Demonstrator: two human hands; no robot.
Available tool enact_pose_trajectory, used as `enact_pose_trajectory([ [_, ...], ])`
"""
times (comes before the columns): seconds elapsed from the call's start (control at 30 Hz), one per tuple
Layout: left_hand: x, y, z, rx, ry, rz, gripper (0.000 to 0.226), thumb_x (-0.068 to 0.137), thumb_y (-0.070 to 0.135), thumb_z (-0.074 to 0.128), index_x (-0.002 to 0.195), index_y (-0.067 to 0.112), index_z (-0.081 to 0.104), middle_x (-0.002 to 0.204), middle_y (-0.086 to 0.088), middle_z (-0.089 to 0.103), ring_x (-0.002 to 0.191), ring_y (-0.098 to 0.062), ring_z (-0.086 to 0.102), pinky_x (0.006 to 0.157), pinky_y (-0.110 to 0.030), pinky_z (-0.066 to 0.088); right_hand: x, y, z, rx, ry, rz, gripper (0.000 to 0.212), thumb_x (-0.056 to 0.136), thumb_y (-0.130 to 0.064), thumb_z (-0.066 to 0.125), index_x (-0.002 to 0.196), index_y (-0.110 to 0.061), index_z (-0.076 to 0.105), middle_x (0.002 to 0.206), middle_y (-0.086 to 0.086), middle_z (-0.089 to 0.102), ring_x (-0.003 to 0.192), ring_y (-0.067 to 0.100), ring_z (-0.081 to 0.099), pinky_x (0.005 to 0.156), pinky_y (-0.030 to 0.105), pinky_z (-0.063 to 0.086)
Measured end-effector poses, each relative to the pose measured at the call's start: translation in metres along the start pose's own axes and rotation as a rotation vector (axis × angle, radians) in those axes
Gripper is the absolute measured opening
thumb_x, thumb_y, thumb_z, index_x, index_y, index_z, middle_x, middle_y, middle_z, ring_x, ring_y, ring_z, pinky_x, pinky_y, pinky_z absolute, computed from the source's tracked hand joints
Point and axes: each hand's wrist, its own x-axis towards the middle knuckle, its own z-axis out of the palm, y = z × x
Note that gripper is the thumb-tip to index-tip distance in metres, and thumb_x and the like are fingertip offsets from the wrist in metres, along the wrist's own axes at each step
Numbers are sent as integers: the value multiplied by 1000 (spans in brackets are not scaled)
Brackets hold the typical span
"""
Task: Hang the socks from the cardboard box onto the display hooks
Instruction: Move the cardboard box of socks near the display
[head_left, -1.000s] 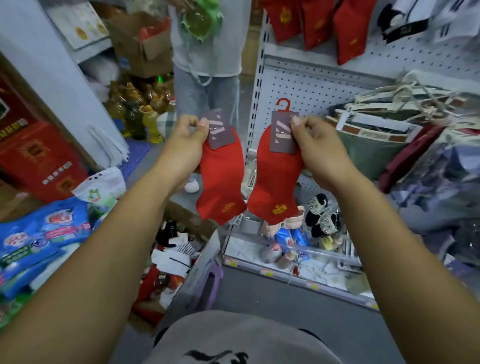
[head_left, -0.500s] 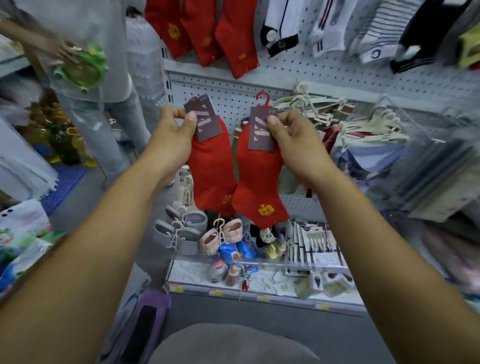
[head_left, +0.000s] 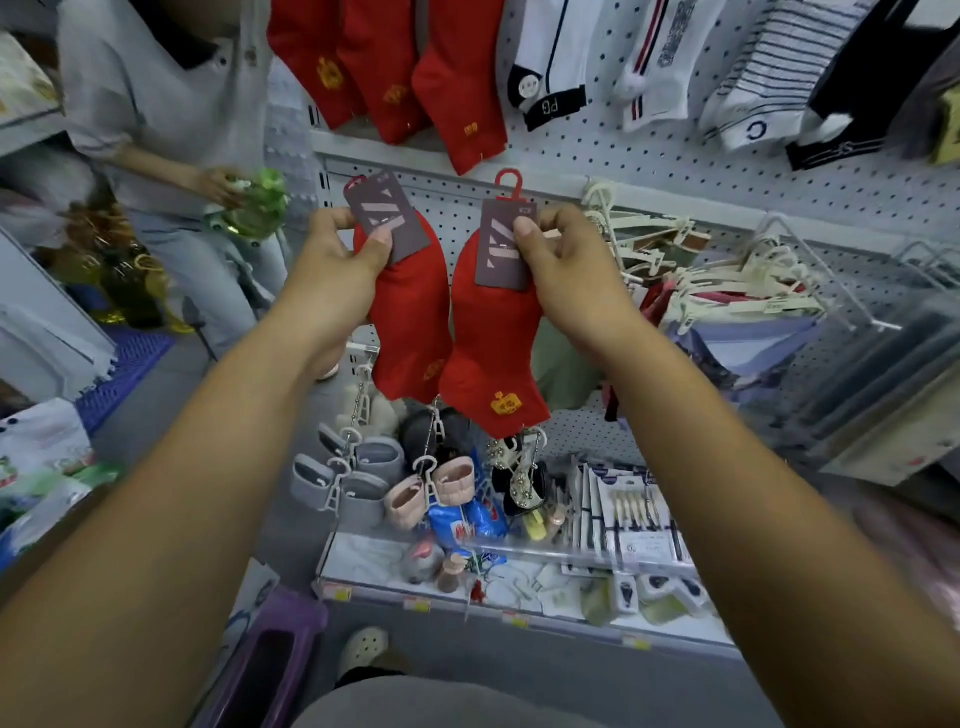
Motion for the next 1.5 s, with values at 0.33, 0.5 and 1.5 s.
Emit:
enact_pose_trajectory([
  [0.33,64,15,-28,-2,-34,48,9,105,28,55,110,32,49,94,9,75,81,-12,73,72,-39,59,56,-15,38,-27,34,-38,26,103,-36,50,103,-10,51,94,30,69,76,42,66,65,49,52],
  [0.5,107,35,-57,-13,6,110,12,105,23,56,115,28,51,94,9,74,80,-7,74,68,-32,58,96,-34,69,-2,30,-83,13,104,-30,50,98,-18,50,94,26,72,90,50,65,73,58,54],
  [1.5,257,95,-174,-68,46,214,21,104,29,56,121,21,65,107,2,75,93,-12,74,80,-30,61,311,-175,195,-13,472,-374,16,106,-25,47,100,-11,41,66,-6,42,49,1,34,51,22,31],
])
